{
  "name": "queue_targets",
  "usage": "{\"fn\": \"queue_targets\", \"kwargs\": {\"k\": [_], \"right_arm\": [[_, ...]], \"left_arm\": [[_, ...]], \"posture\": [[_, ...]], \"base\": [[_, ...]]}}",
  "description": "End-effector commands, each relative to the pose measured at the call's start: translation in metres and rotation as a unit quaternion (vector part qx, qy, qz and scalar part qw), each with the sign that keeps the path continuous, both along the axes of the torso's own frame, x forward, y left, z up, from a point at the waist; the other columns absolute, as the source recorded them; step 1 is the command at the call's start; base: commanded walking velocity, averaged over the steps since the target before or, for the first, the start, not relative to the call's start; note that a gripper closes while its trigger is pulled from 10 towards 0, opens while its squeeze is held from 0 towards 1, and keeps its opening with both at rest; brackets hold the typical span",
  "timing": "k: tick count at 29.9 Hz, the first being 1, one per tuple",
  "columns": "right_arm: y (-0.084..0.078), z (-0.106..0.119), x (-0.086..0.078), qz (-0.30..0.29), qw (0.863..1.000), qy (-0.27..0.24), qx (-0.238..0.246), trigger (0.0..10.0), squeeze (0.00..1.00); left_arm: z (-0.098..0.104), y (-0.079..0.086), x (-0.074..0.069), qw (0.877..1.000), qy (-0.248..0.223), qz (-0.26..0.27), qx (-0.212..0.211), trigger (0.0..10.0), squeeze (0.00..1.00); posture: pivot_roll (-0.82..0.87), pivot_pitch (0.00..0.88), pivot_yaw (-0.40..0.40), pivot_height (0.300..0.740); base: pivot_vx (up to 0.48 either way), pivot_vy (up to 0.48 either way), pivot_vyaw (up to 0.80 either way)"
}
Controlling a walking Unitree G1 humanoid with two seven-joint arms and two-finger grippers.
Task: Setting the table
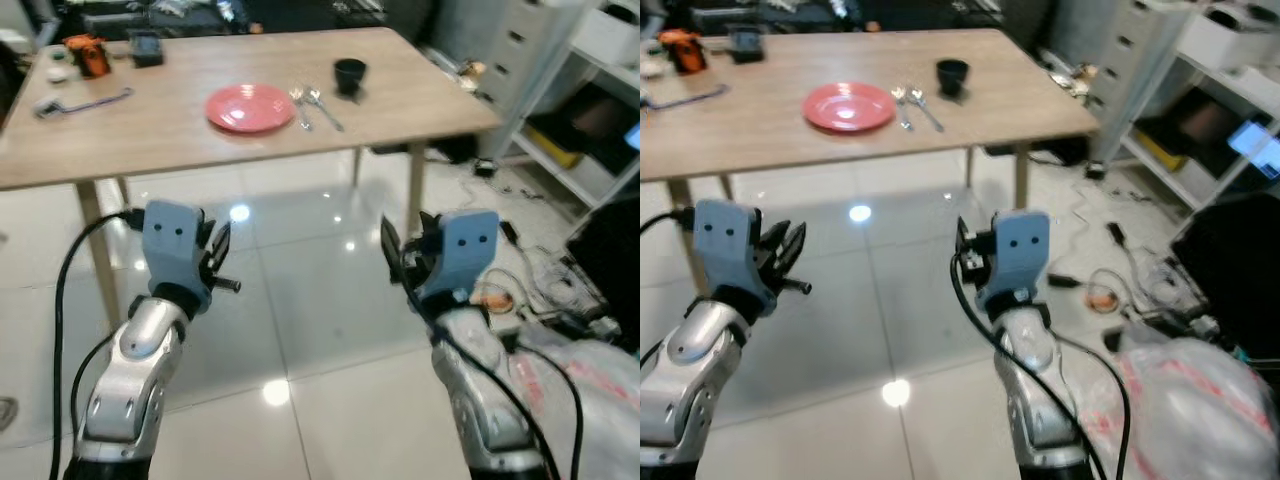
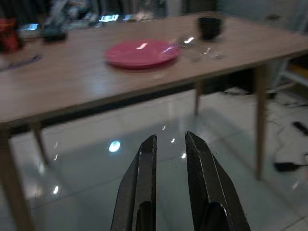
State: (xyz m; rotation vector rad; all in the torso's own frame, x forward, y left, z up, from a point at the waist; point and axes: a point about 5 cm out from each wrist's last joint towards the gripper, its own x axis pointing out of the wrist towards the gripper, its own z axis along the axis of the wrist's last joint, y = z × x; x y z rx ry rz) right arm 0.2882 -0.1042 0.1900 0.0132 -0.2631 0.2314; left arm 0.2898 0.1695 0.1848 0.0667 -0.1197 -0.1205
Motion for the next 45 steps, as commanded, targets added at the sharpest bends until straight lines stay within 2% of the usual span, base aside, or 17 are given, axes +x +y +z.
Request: {"fn": "queue_targets", "kwargs": {"k": [1,17,20,22,23,30,36,40,45], "right_arm": [[-0.003,-0.003,0.0,-0.005,1.0,0.005,-0.004,10.0,0.0],[-0.01,-0.001,0.005,-0.026,1.0,0.001,-0.016,10.0,0.0],[-0.015,-0.001,0.008,-0.041,0.999,0.002,-0.034,10.0,0.0],[-0.02,-0.004,0.011,-0.065,0.994,0.01,-0.085,10.0,0.0],[-0.023,-0.005,0.014,-0.073,0.993,0.016,-0.094,10.0,0.0],[-0.027,-0.007,0.019,-0.076,0.995,0.04,-0.054,10.0,0.0],[-0.022,-0.007,0.022,-0.054,0.997,0.056,-0.024,10.0,0.0],[-0.008,-0.01,0.026,-0.002,0.993,0.108,0.036,10.0,0.0],[0.003,-0.014,0.028,0.033,0.985,0.149,0.074,10.0,0.0]], "left_arm": [[-0.004,-0.001,0.0,1.0,0.008,0.002,0.0,10.0,0.0],[-0.003,0.0,0.001,1.0,0.006,0.004,0.003,10.0,0.0],[-0.003,0.0,0.001,1.0,0.006,0.004,0.004,10.0,0.0],[-0.003,0.001,0.001,1.0,0.006,0.004,0.005,10.0,0.0],[-0.003,0.001,0.001,1.0,0.006,0.004,0.005,10.0,0.0],[-0.003,0.001,0.0,1.0,0.006,0.004,0.006,10.0,0.0],[-0.003,0.001,0.001,1.0,0.005,0.004,0.008,10.0,0.0],[-0.002,0.002,0.001,1.0,0.005,0.005,0.008,10.0,0.0],[-0.003,0.001,0.001,1.0,0.004,0.005,0.009,10.0,0.0]], "posture": [[0.0,0.054,0.055,0.74],[0.0,0.06,0.057,0.74],[0.0,0.06,0.057,0.74],[0.01,0.061,0.056,0.74],[0.01,0.061,0.056,0.74],[0.01,0.062,0.058,0.74],[0.01,0.062,0.059,0.74],[0.02,0.06,0.059,0.74],[0.02,0.058,0.057,0.74]], "base": [[0.48,0.0,0.0],[0.48,0.0,0.0],[0.48,0.0,0.0],[0.48,0.0,0.0],[0.48,0.0,0.0],[0.48,0.0,0.0],[0.48,0.0,0.0],[0.48,0.0,0.0],[0.48,0.0,0.0]]}}
